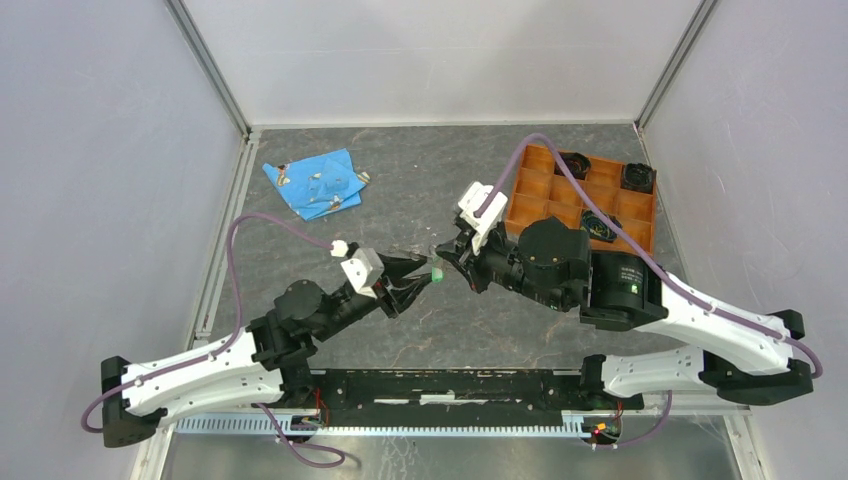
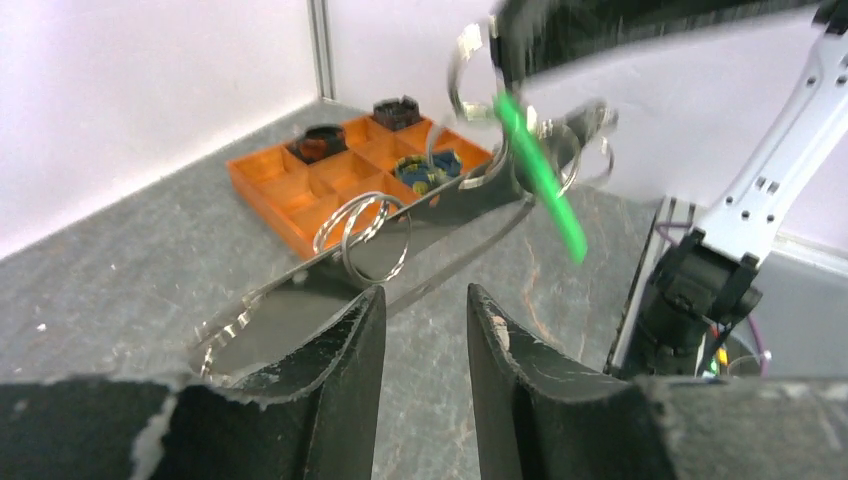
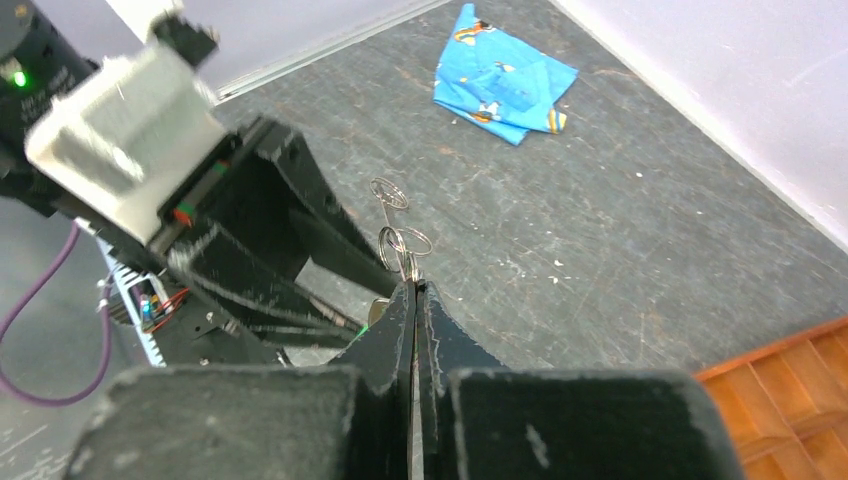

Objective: Remove the keys from the keyring

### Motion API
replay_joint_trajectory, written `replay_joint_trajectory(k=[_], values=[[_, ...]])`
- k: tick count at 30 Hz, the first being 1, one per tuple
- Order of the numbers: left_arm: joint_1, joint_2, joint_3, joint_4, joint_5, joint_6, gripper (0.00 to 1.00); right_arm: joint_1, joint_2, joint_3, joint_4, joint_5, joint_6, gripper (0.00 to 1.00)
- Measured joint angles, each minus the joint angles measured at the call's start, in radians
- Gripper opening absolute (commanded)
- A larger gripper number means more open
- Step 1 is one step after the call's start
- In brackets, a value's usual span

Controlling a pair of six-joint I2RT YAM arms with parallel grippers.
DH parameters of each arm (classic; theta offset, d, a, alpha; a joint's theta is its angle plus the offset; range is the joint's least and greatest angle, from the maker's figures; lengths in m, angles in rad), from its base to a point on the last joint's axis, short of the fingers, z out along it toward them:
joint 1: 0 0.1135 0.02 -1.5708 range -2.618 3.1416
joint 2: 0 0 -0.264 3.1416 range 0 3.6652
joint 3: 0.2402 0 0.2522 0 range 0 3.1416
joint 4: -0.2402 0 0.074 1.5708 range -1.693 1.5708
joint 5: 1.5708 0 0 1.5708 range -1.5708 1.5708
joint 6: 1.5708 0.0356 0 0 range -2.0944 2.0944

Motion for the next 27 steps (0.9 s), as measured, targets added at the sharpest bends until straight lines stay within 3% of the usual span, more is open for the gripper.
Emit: replay_joint_trajectory(k=[13, 27], values=[[0.0, -0.06, -0.007, 0.098, 0.001, 0.056, 0.4, -0.016, -0.14, -0.299, 0.138, -0.216, 0.005, 0.01], [-0.013, -0.063, -0.021, 0.093, 0.143, 0.06, 0.41, -0.176, -0.259, -0.458, 0.332, -0.557, 0.069, 0.0]])
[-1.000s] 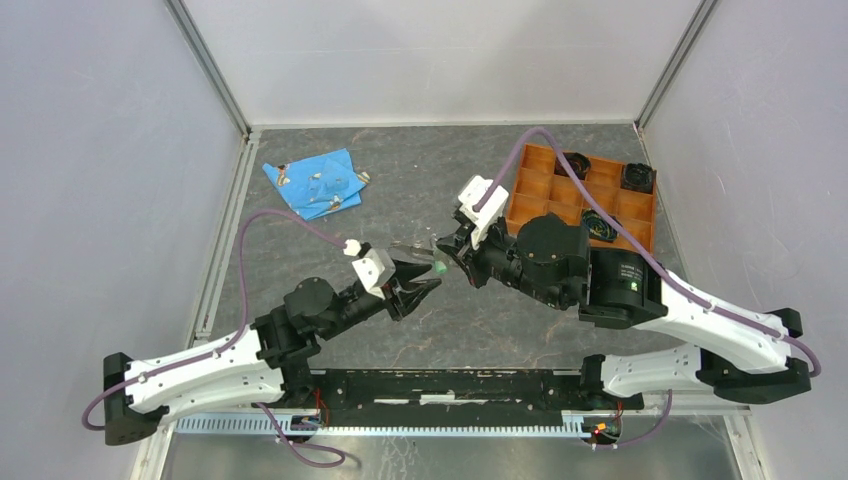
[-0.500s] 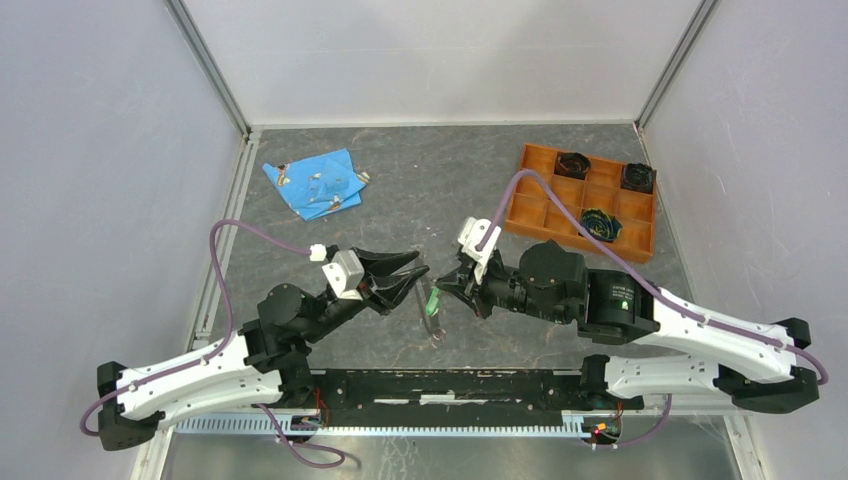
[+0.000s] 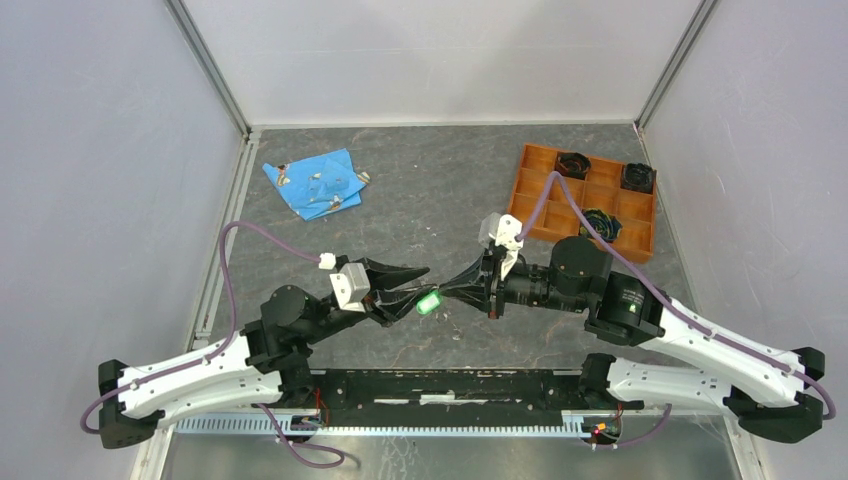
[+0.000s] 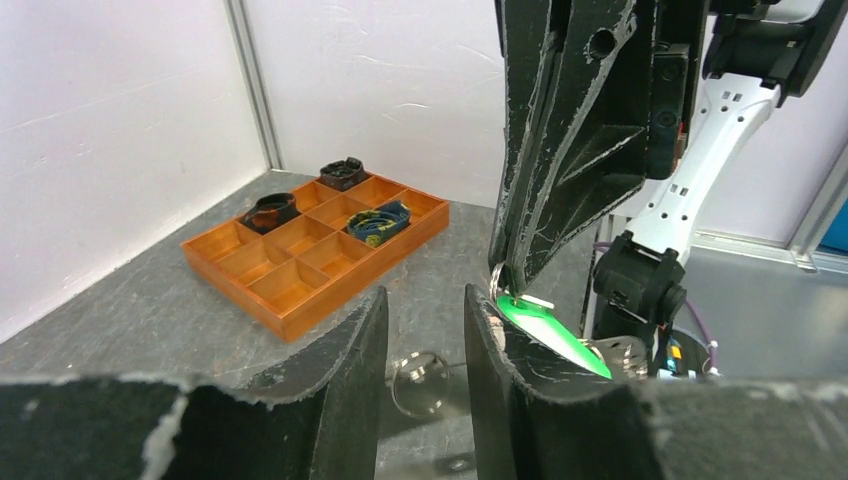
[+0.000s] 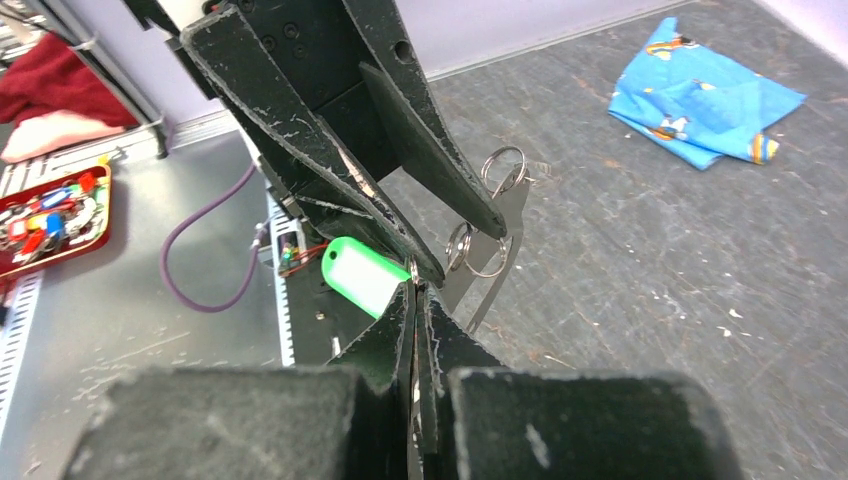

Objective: Remove the keys from the keyring

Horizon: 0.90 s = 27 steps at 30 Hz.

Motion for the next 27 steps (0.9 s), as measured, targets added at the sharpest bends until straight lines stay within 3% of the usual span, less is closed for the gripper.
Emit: replay_joint_trajectory(k=[14, 27], values=[[0.0, -0.034, -0.001, -0.024, 0.061, 0.0, 0.41, -0.026, -0.018, -0.038, 0.085, -0.119, -0.013, 0.0], [0.0, -0.046, 0.042, -0.175, 0.096, -0.001, 0.41, -0.068, -0.018, -0.07, 0.132, -0.156, -0.008, 0.0]])
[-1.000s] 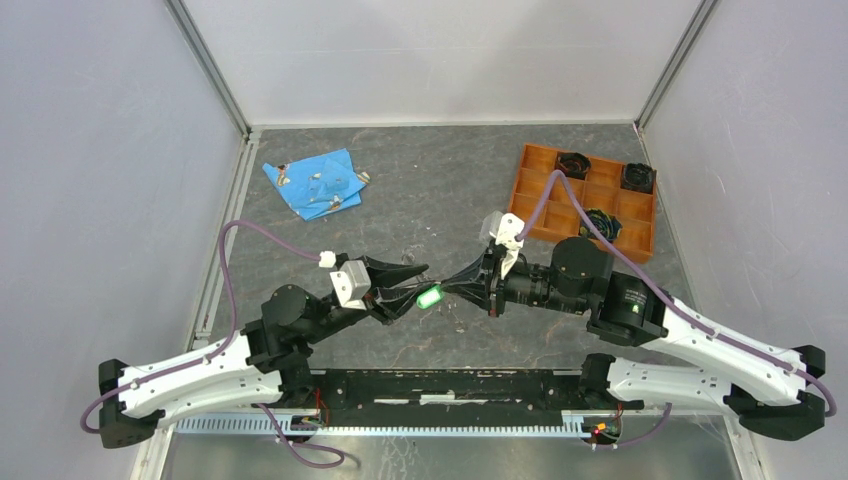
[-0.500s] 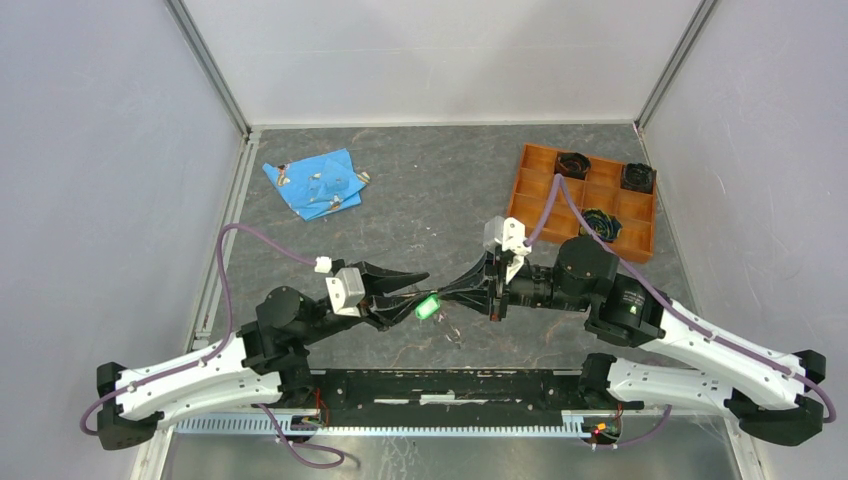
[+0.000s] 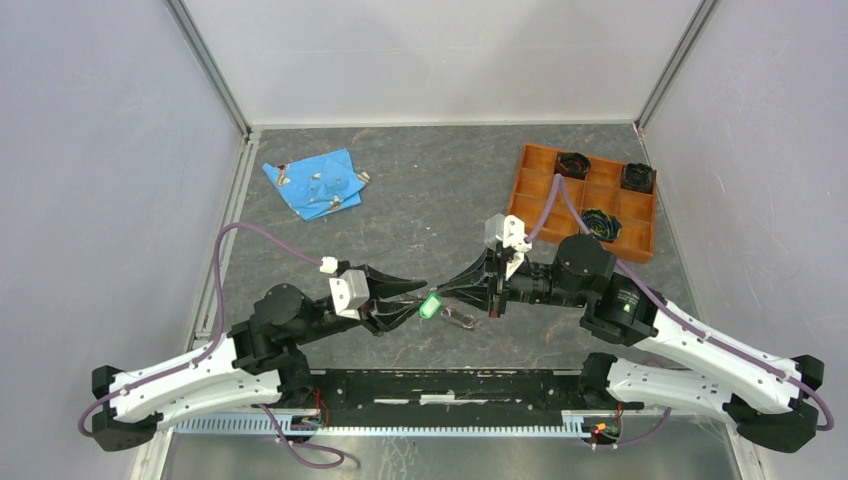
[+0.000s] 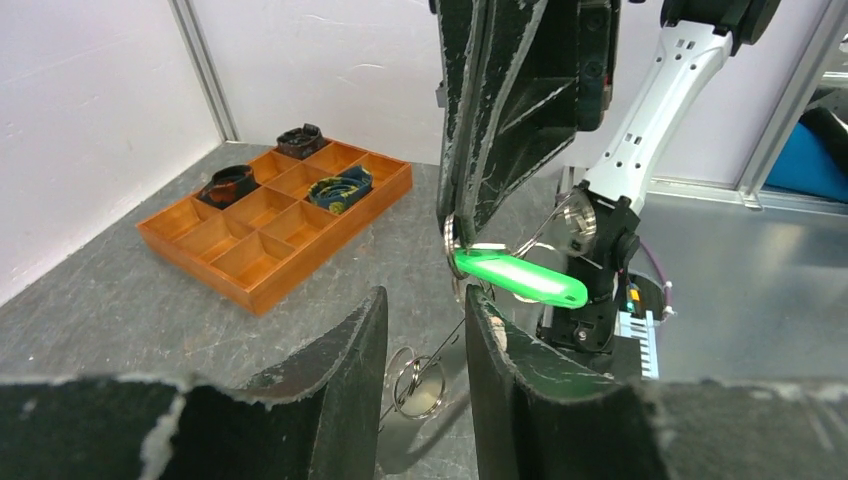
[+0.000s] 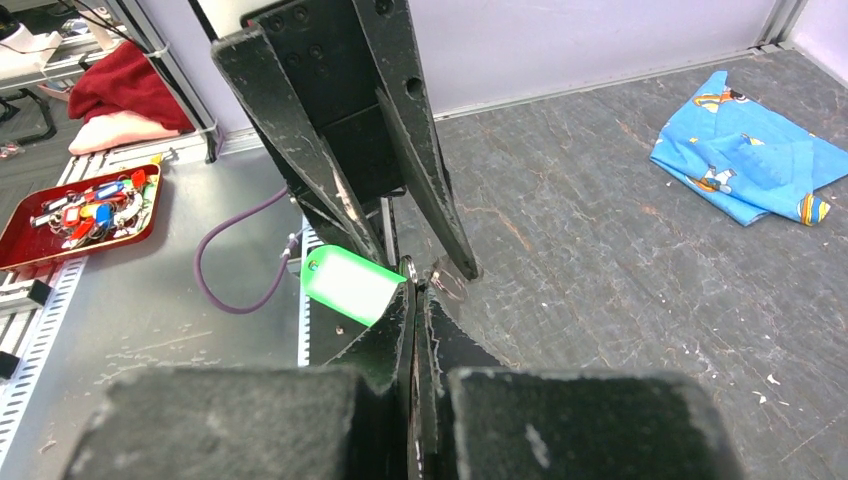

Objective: Remove the keys from the keyring

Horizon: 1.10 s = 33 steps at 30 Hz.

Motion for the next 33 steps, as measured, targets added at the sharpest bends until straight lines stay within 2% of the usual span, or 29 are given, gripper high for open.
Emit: replay_joint_trajectory(k=[7, 22, 33], values=[[0.0, -0.019, 0.036, -0.062, 0.025, 0.0, 0.41, -0.012, 0.0, -0.008, 0.014, -0.009, 0.007, 0.0], [0.0, -0.01, 0.05, -0.078, 0.074, 0.0, 0.41, -0.012, 0.022, -0.008, 0.021, -0.006, 0.016, 0.01], [0.008, 0.099, 0.082, -0.028, 0.095, 0.0, 0.42, -0.025, 0.027, -0.008, -0.011, -0.01, 0.022, 0.01]])
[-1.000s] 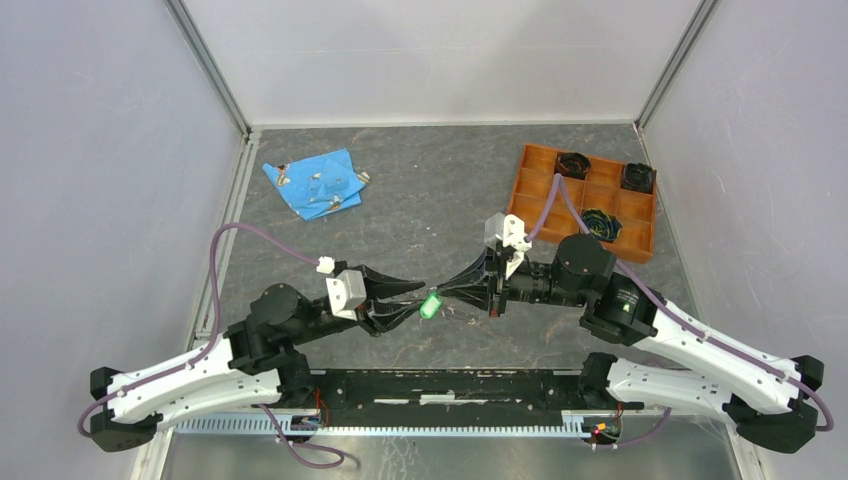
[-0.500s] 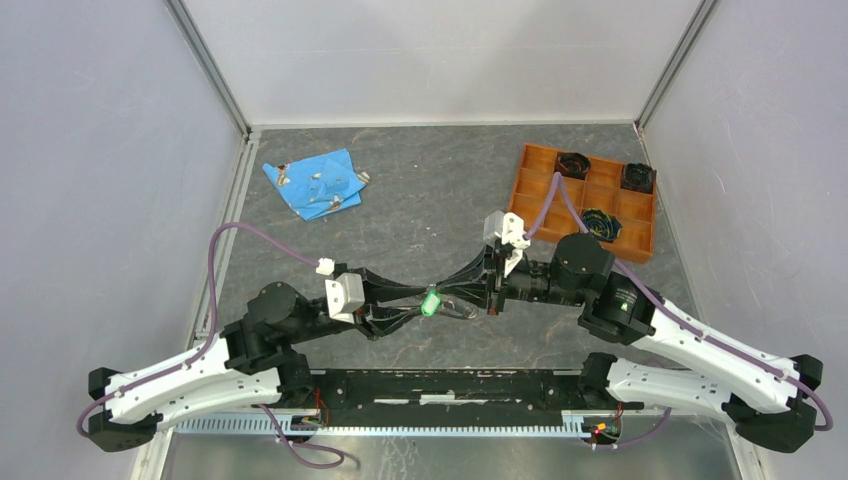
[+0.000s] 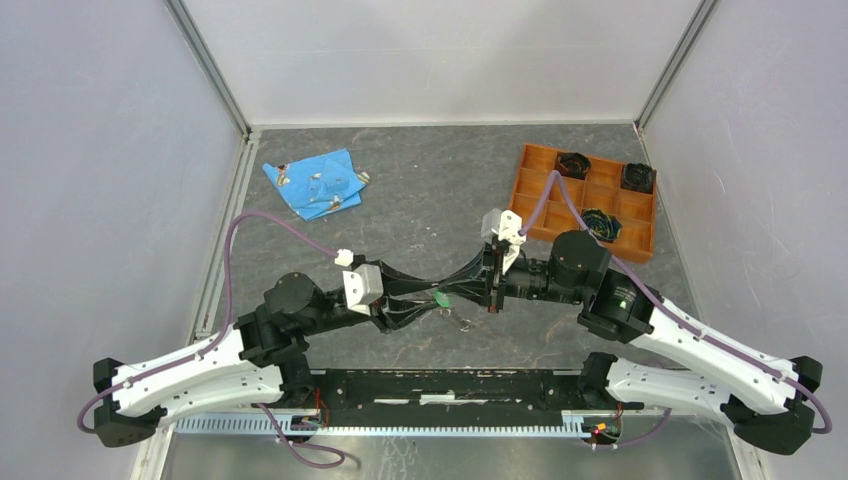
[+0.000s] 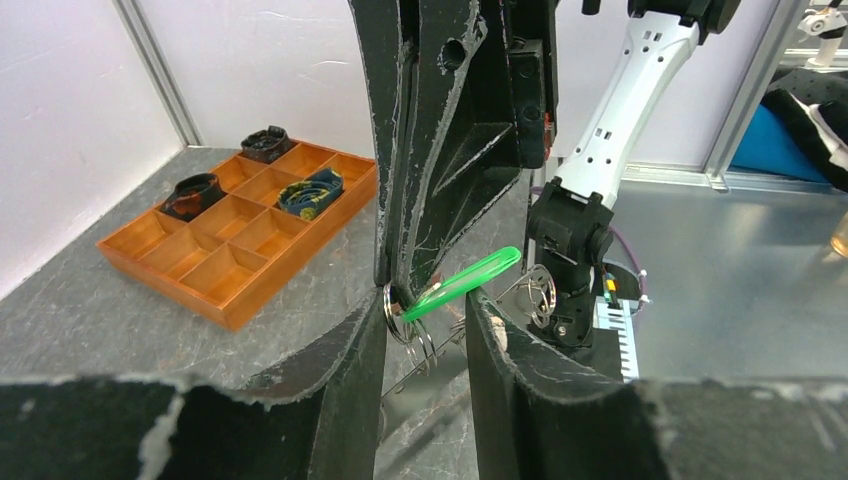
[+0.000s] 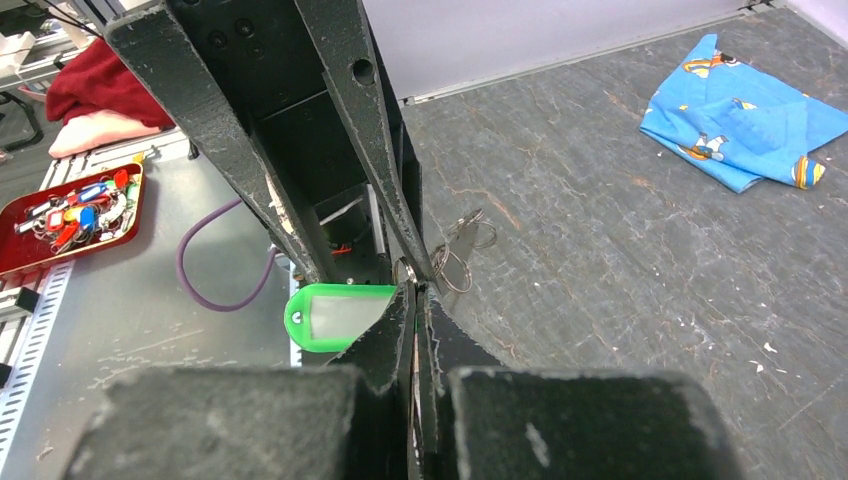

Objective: Remove the keys from the keyring

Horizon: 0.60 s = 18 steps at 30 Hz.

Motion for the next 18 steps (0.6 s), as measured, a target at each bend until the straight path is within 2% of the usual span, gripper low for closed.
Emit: replay_joint_trajectory(k=[10, 18], values=[[0.0, 0.008, 0.024, -0.008, 0.029, 0.0, 0.44, -0.001, -0.026, -0.008, 0.024, -0.005, -0.007, 0.01], [-0.002, -0.014, 0.028, -0.007, 0.075, 0.0, 0.44, 0.003, -0.061, -0.06, 0.122, -0.027, 0.012, 0.01]])
